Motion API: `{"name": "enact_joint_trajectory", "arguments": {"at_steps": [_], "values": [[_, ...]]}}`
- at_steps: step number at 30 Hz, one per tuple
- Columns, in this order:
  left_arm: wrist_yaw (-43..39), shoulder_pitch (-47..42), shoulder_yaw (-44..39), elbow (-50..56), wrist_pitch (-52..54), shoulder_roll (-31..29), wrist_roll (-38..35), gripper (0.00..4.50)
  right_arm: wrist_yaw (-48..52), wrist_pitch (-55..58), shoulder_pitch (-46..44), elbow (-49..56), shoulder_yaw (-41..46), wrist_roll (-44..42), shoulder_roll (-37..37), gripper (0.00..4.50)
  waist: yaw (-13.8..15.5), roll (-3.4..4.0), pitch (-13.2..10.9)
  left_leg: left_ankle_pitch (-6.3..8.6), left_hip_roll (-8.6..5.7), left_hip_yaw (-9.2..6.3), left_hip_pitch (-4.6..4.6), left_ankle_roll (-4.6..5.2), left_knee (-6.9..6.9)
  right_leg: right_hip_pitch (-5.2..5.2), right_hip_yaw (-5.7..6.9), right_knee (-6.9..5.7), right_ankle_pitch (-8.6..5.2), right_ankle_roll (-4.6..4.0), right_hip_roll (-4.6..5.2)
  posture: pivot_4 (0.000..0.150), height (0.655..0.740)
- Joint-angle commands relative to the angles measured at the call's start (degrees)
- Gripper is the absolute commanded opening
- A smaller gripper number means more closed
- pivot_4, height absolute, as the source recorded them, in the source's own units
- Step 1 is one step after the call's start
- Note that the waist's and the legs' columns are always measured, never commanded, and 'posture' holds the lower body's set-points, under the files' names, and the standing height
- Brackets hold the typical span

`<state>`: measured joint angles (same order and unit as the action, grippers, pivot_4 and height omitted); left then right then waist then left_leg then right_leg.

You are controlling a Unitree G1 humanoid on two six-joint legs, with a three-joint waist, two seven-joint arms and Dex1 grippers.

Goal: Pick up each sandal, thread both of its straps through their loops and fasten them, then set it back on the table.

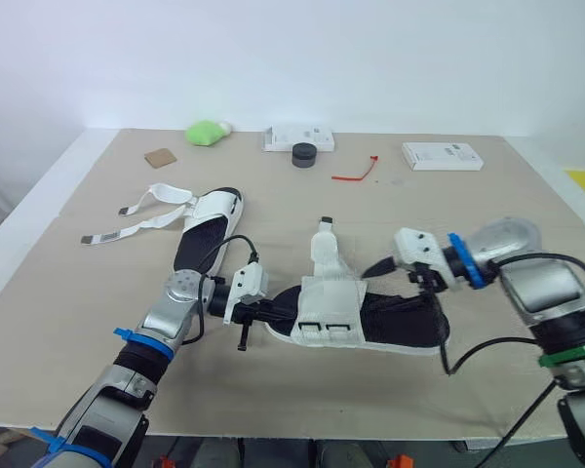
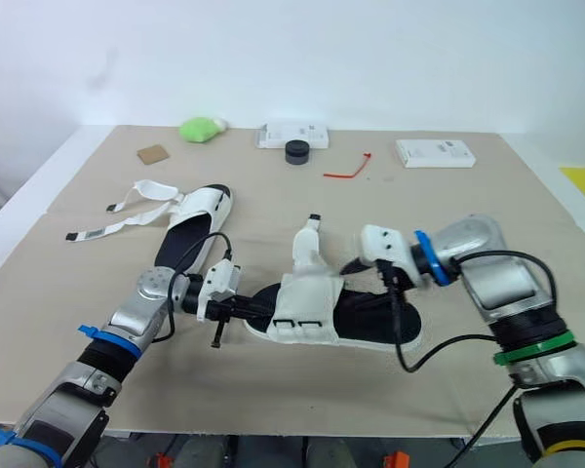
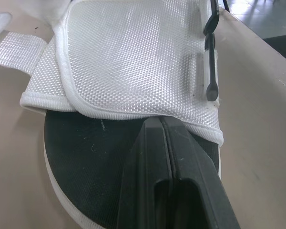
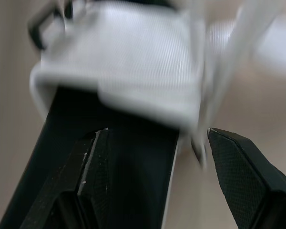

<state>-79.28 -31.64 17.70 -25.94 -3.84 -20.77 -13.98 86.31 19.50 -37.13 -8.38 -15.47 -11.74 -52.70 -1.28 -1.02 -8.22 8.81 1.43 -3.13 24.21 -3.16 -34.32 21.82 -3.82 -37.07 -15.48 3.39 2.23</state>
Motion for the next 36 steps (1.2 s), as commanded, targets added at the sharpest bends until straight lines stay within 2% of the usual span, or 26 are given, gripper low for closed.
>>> {"name": "enact_joint_trajectory", "arguments": {"at_steps": [1, 8, 12, 15, 23, 31, 33, 36], "values": [[1.71, 2.73, 2.71, -6.51, 2.02, -1.43, 5.73, 0.0, 0.83, 5.16, -3.22, -1.43, 2.63, -2.12, -0.22, 3.37, -0.02, 0.15, -0.08, 0.0, 0.0, 0.0, 0.0, 0.0, 0.0, 0.01, 0.0, 0.0, 0.0, 0.0, -0.01, 0.15, 0.74], [1.71, 2.97, 2.73, -6.38, 2.03, -1.35, 5.77, 0.0, -11.51, 23.9, -11.82, -11.96, 5.92, -3.68, 8.41, 3.37, -0.09, 0.26, -0.04, -0.03, -0.01, -0.03, 0.01, 0.04, -0.02, 0.06, 0.02, -0.01, 0.07, 0.03, -0.04, 0.15, 0.74], [1.81, 3.16, 2.81, -6.37, 1.96, -1.22, 5.85, 0.0, -20.4, 38.09, -21.03, -24.56, 12.15, -6.41, 13.7, 3.37, -0.07, 0.39, -0.05, -0.05, -0.03, -0.02, 0.05, 0.08, -0.01, 0.06, 0.0, -0.01, 0.14, -0.03, -0.03, 0.15, 0.74], [1.81, 3.28, 2.88, -6.31, 1.91, -1.15, 5.88, 0.0, -22.33, 40.14, -22.47, -25.24, 12.33, -6.12, 14.67, 3.37, 0.04, 0.42, -0.04, -0.08, -0.02, -0.06, 0.08, 0.12, 0.01, 0.09, 0.06, -0.01, 0.19, -0.07, -0.06, 0.15, 0.74], [1.88, 3.26, 2.78, -6.36, 1.95, -1.02, 5.83, 0.0, -17.81, 43.11, -15.24, -5.52, 8.32, -9.99, 11.96, 3.37, -0.05, 0.52, -0.02, -0.06, -0.01, -0.05, 0.11, 0.12, 0.0, 0.11, 0.05, -0.01, 0.16, -0.02, -0.08, 0.15, 0.74], [1.99, 3.52, 2.73, -6.13, 1.99, -1.05, 5.77, 0.0, -19.21, 44.96, -11.78, 5.88, 7.52, -13.61, 12.41, 3.37, -0.04, 0.51, -0.02, -0.06, -0.01, -0.06, 0.12, 0.12, 0.0, 0.13, 0.06, -0.01, 0.15, -0.01, -0.07, 0.15, 0.74], [2.0, 3.7, 2.71, -5.95, 2.03, -1.14, 5.74, 0.0, -17.88, 42.69, -9.56, 11.14, 5.96, -13.81, 10.8, 3.37, 0.01, 0.5, -0.02, -0.06, -0.01, -0.07, 0.12, 0.12, 0.0, 0.12, 0.07, -0.01, 0.15, 0.0, -0.07, 0.15, 0.74], [1.95, 3.81, 2.7, -5.81, 2.15, -1.19, 5.7, 0.0, -12.41, 30.88, -3.09, 20.24, 3.28, -11.5, 5.12, 3.37, 0.13, 0.4, -0.03, -0.04, -0.01, -0.1, 0.14, 0.09, 0.0, 0.11, 0.11, 0.0, 0.08, 0.07, -0.05, 0.15, 0.74]]}}
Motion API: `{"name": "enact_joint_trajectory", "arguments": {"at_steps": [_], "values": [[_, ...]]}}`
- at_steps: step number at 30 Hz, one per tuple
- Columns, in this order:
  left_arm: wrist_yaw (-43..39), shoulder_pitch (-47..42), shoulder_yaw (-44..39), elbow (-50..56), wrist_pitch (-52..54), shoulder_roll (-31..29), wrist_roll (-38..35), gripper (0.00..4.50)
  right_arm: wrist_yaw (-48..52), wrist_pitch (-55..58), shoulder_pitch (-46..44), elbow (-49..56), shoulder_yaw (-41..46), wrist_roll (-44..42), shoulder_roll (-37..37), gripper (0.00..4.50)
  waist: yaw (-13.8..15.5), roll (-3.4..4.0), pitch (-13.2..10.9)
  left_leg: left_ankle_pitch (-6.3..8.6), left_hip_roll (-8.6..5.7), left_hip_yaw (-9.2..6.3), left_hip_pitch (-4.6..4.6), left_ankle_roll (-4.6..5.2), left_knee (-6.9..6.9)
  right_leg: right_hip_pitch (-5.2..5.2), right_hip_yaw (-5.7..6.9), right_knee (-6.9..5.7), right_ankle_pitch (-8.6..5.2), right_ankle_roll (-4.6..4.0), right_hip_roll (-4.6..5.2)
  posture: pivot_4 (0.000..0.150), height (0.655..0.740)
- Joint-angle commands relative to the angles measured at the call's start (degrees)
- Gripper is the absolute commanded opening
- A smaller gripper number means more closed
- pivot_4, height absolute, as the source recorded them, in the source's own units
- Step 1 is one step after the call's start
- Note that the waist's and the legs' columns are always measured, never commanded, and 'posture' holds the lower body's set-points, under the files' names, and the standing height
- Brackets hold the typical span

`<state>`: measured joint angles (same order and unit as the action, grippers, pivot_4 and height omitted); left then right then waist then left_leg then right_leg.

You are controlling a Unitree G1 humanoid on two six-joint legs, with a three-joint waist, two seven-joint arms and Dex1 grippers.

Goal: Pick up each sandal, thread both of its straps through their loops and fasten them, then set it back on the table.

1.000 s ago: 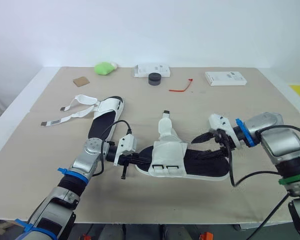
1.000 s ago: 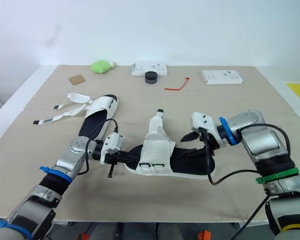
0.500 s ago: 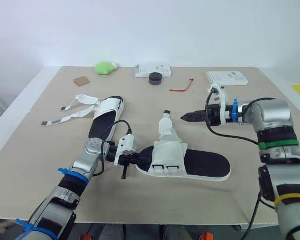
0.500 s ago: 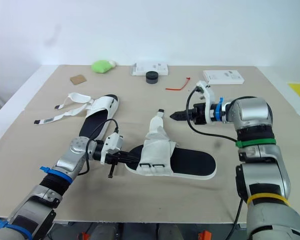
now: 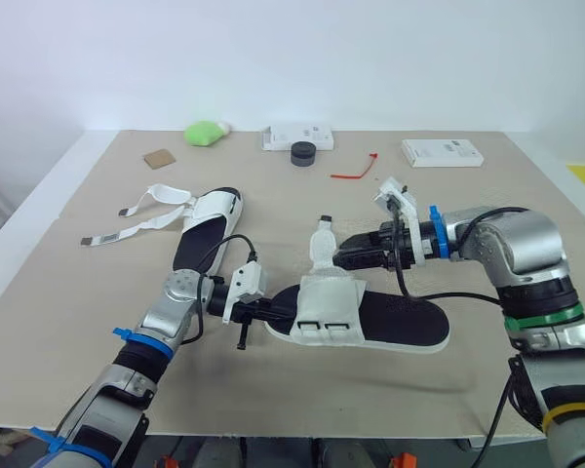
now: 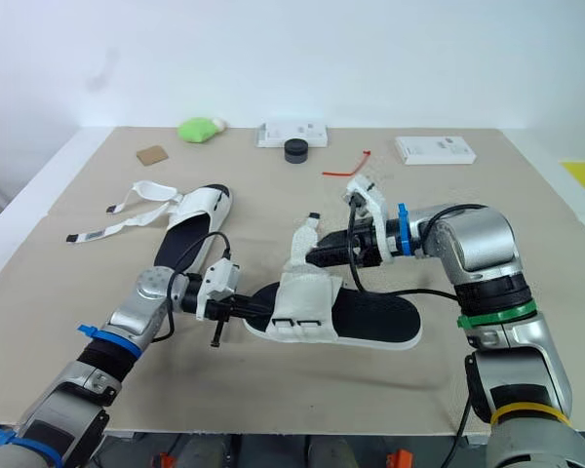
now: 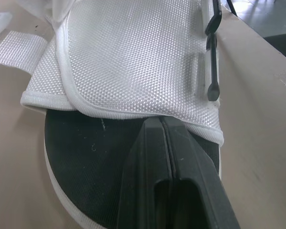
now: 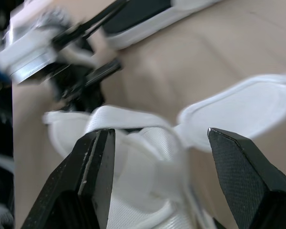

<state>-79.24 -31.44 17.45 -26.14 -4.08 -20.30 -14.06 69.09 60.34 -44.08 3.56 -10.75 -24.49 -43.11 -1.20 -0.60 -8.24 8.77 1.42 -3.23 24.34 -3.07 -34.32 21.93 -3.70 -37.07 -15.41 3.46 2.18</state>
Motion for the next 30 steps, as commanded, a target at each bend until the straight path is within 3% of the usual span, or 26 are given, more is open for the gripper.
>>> {"name": "enact_joint_trajectory", "arguments": {"at_steps": [1, 6, 12, 21, 27, 30], "values": [[1.89, 3.63, 2.95, -5.6, 2.4, -1.67, 5.79, 0.0, 6.13, -13.22, 5.43, 9.89, -1.98, 1.93, -6.11, 3.37, -0.07, -0.02, -0.01, 0.03, -0.02, 0.0, 0.02, -0.04, 0.0, 0.0, 0.02, 0.01, -0.06, 0.04, 0.02, 0.15, 0.74], [1.76, 3.93, 2.95, -5.37, 2.41, -1.88, 5.9, 0.0, 5.84, -23.88, 8.16, 9.51, -4.68, 7.31, -8.28, 3.37, -0.22, -0.07, -0.03, 0.11, 0.01, 0.07, -0.04, -0.14, -0.01, 0.04, 0.06, 0.02, -0.09, 0.09, 0.11, 0.15, 0.74], [1.64, 3.95, 2.99, -5.31, 2.35, -1.98, 5.93, 0.0, 5.47, -25.46, 7.3, 6.21, -4.49, 8.6, -7.31, 3.37, -0.2, -0.11, -0.03, 0.12, 0.08, 0.06, -0.06, -0.17, -0.01, 0.06, 0.18, 0.02, -0.09, 0.08, 0.15, 0.15, 0.74], [1.55, 4.33, 3.12, -4.59, 2.65, -1.94, 5.86, 0.0, 6.3, -2.32, -6.0, -10.86, 7.28, -6.84, -4.13, 3.37, -0.14, -0.1, -0.04, 0.06, 0.12, 0.05, -0.05, -0.08, 0.0, 0.04, 0.22, 0.02, -0.02, -0.02, 0.14, 0.15, 0.74], [1.79, 4.92, 3.03, -3.69, 3.08, -2.04, 5.77, 0.0, -2.25, 7.76, -10.91, -25.12, 8.69, -5.58, -0.04, 3.37, -0.13, -0.07, -0.01, 0.11, 0.13, 0.05, -0.04, -0.04, 0.04, 0.06, 0.27, 0.02, -0.02, -0.08, 0.16, 0.15, 0.74], [1.96, 5.31, 2.85, -3.04, 3.5, -2.15, 5.59, 0.0, -3.48, 2.88, -5.34, -19.62, 5.64, -2.83, -0.76, 3.37, 0.04, -0.07, -0.01, 0.1, 0.11, 0.05, 0.06, -0.02, 0.06, 0.16, 0.27, 0.02, -0.01, -0.11, 0.14, 0.15, 0.74]]}}
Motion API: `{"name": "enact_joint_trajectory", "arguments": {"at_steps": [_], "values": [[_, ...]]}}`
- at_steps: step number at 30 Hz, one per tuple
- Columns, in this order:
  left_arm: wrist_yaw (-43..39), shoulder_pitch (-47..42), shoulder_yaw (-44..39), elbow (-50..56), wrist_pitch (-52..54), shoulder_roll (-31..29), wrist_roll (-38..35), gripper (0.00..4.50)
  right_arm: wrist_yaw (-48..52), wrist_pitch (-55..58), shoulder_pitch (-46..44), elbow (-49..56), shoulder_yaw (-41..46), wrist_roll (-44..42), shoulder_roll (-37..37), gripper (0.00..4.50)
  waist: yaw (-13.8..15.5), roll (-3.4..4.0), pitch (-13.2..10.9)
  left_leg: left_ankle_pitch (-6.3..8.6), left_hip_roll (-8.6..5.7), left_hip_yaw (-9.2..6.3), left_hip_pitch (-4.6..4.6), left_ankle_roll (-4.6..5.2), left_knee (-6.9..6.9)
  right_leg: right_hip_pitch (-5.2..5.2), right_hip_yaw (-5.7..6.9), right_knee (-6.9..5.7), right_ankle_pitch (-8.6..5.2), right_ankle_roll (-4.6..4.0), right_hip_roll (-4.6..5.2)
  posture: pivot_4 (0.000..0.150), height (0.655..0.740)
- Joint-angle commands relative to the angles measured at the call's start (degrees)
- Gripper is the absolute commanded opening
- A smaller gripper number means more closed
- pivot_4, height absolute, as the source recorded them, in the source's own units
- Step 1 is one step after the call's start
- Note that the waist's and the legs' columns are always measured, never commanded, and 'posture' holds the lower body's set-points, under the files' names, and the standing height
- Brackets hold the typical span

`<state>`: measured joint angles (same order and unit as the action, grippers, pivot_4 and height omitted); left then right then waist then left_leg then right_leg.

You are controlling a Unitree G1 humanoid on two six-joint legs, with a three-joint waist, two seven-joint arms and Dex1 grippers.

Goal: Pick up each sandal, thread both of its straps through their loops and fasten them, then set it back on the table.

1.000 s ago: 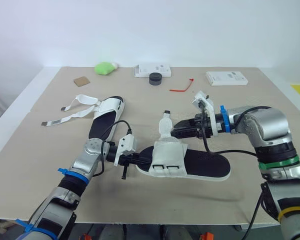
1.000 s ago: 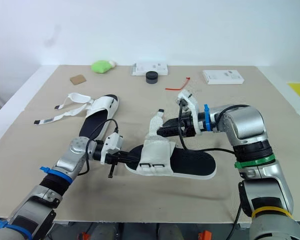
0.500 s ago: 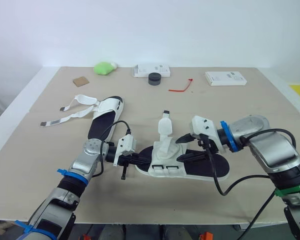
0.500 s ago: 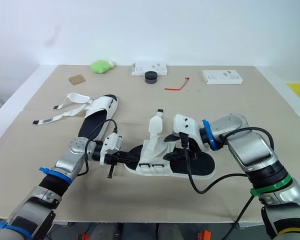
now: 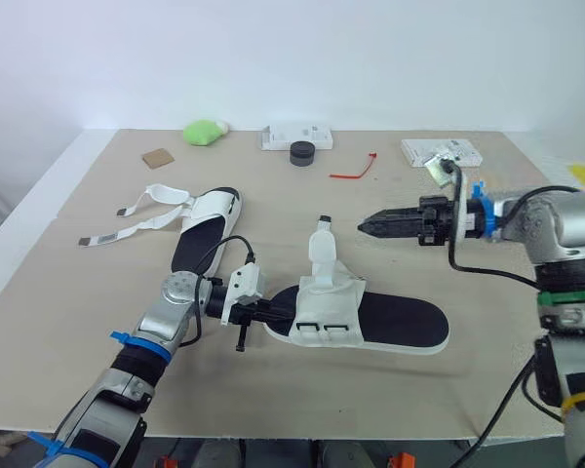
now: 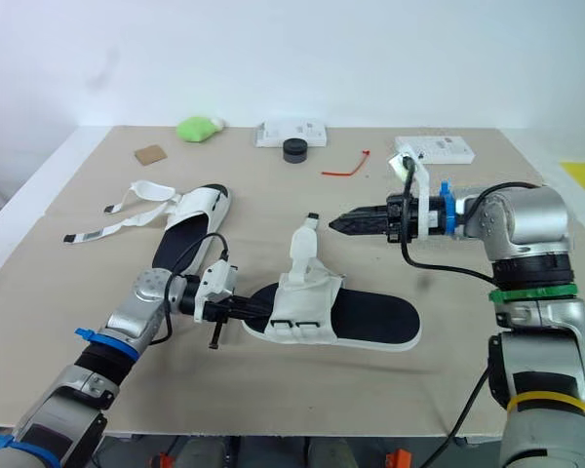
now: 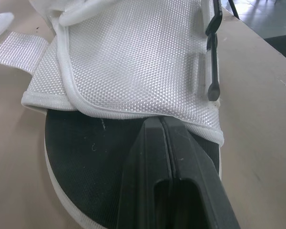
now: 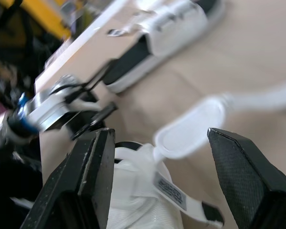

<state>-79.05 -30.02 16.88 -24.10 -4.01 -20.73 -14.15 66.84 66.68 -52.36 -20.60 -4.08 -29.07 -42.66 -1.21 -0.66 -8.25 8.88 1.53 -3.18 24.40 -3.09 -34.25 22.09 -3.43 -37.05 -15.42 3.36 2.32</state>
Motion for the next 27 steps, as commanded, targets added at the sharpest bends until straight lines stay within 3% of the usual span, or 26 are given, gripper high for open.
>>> {"name": "enact_joint_trajectory", "arguments": {"at_steps": [1, 6, 15, 27], "values": [[1.78, 3.97, 3.4, -4.94, 3.5, -1.76, 5.65, 0.0, -0.56, -4.7, 4.9, 7.39, -1.55, 1.62, -1.75, 3.37, 0.06, 0.0, 0.0, 0.0, 0.0, -0.02, 0.05, 0.01, 0.0, 0.02, 0.01, 0.0, -0.03, -0.01, -0.01, 0.15, 0.74], [1.66, 4.1, 3.41, -4.65, 3.69, -2.0, 5.68, 0.0, 0.15, -6.16, 8.32, 12.81, -3.32, 1.74, -2.59, 3.37, -0.16, 0.24, 0.01, 0.03, -0.05, 0.04, 0.15, 0.06, -0.02, 0.02, -0.1, -0.01, -0.05, 0.12, -0.08, 0.15, 0.74], [1.97, 3.68, 3.36, -4.88, 3.86, -1.98, 5.56, 0.0, 0.12, -5.76, 6.98, 13.23, -3.76, 0.87, -1.17, 3.37, -0.16, 0.18, -0.01, 0.01, 0.02, -0.01, 0.09, 0.08, -0.07, 0.08, -0.08, -0.01, -0.01, 0.14, -0.16, 0.15, 0.74], [2.23, 4.21, 3.34, -4.24, 4.05, -2.02, 5.49, 0.0, -0.68, -11.51, 6.84, 11.22, -8.87, 5.91, 0.35, 3.37, -0.16, 0.18, 0.0, 0.02, 0.02, -0.01, 0.09, 0.08, -0.07, 0.07, -0.09, -0.01, -0.01, 0.14, -0.16, 0.15, 0.74]]}}
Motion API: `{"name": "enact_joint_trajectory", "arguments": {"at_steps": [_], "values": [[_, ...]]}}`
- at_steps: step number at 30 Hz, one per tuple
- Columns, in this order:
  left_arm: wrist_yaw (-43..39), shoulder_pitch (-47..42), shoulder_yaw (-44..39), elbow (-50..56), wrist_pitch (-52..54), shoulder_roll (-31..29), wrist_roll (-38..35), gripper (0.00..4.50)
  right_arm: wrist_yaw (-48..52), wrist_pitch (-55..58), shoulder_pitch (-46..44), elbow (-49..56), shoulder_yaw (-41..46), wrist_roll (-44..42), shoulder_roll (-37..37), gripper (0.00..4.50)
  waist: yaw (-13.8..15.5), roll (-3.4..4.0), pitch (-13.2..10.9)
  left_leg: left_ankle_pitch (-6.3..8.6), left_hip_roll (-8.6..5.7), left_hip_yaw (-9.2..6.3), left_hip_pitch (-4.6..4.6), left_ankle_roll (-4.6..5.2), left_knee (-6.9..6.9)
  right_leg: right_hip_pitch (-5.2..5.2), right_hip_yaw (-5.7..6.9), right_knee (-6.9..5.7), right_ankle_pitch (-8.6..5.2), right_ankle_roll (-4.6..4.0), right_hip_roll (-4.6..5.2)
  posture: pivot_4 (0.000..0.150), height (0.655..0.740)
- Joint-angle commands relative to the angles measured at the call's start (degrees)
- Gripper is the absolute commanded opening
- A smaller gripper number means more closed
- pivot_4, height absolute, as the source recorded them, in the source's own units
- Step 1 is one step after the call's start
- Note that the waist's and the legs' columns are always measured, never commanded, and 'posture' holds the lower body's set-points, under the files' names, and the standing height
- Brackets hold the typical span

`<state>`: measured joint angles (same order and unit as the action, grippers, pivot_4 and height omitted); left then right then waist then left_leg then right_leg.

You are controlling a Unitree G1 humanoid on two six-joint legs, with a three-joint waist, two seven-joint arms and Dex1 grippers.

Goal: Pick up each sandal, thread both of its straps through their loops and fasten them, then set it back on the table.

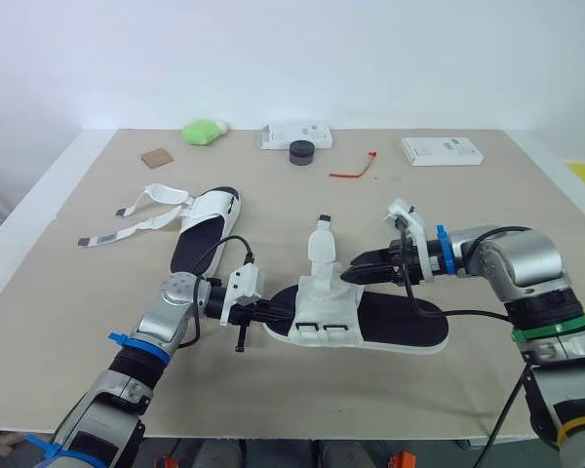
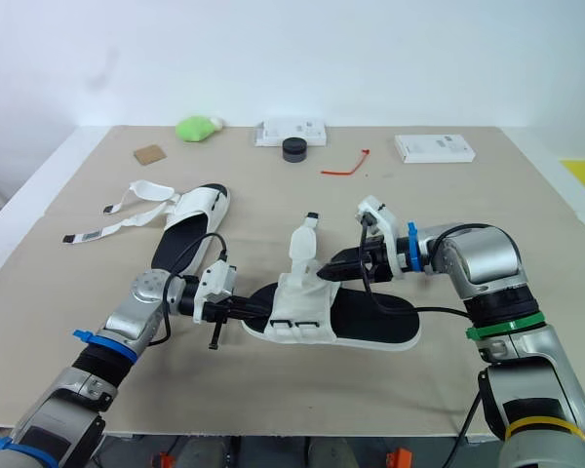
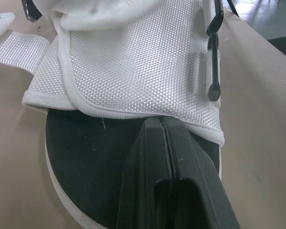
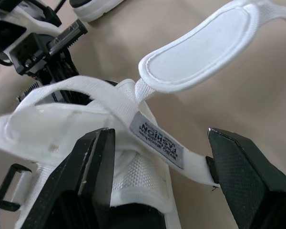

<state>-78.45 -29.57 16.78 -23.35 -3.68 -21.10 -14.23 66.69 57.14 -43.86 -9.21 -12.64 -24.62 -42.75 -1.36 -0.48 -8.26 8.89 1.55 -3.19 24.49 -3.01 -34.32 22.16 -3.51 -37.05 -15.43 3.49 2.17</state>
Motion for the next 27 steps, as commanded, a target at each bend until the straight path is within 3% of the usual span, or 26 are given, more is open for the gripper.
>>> {"name": "enact_joint_trajectory", "arguments": {"at_steps": [1, 2, 5, 9, 10, 17, 27], "values": [[1.67, 3.79, 3.43, -4.94, 3.76, -1.66, 5.56, 0.0, -1.01, -2.96, -1.7, -0.45, -0.68, 2.3, 0.73, 3.37, 0.0, 0.0, 0.0, 0.0, 0.0, 0.0, 0.0, 0.0, 0.0, 0.0, 0.0, 0.0, 0.0, 0.0, 0.0, 0.15, 0.74], [1.7, 3.84, 3.43, -4.86, 3.79, -1.66, 5.55, 0.0, -1.57, -4.09, -1.67, -0.53, -1.08, 3.17, 1.05, 3.37, -0.01, 0.0, 0.01, 0.0, 0.0, 0.0, -0.02, 0.0, 0.0, -0.01, 0.0, 0.0, 0.0, 0.0, -0.01, 0.15, 0.74], [1.77, 3.94, 3.48, -4.69, 3.85, -1.69, 5.49, 0.0, -1.99, -6.48, -1.48, -0.07, -1.16, 4.32, 1.7, 2.19, -0.02, -0.03, 0.02, 0.0, 0.01, 0.0, -0.09, 0.0, 0.0, -0.07, 0.0, 0.0, 0.0, 0.0, -0.02, 0.15, 0.74], [1.85, 4.05, 3.57, -4.52, 4.0, -1.76, 5.37, 0.0, -0.9, -9.22, -1.08, 1.61, -1.36, 5.15, 0.78, 0.22, -0.04, -0.07, 0.04, 0.0, 0.02, -0.01, -0.18, 0.0, -0.01, -0.14, 0.0, 0.0, 0.01, 0.0, 0.0, 0.15, 0.74], [1.85, 4.08, 3.59, -4.49, 4.0, -1.78, 5.35, 0.0, -0.4, -10.21, -0.87, 2.21, -1.57, 5.51, 0.3, 0.09, -0.04, -0.07, 0.04, 0.0, 0.03, -0.01, -0.19, 0.0, -0.01, -0.14, 0.0, 0.0, 0.01, 0.0, 0.0, 0.15, 0.74], [1.67, 4.48, 3.73, -4.21, 3.93, -1.87, 5.38, 0.0, 3.11, -17.6, 1.11, 8.4, -1.52, 7.27, -3.47, 0.09, 0.1, -0.07, 0.03, 0.03, 0.0, 0.01, -0.14, -0.05, 0.02, -0.11, 0.01, 0.0, -0.03, -0.06, 0.05, 0.15, 0.74], [1.65, 4.3, 3.87, -4.24, 3.95, -1.7, 5.43, 0.0, -1.01, -41.19, 2.86, 9.82, 0.07, 17.03, -3.75, 0.09, 0.11, -0.15, -0.06, 0.03, -0.03, 0.0, -0.05, -0.06, 0.01, -0.05, 0.0, 0.01, -0.05, -0.01, 0.04, 0.15, 0.74]]}}
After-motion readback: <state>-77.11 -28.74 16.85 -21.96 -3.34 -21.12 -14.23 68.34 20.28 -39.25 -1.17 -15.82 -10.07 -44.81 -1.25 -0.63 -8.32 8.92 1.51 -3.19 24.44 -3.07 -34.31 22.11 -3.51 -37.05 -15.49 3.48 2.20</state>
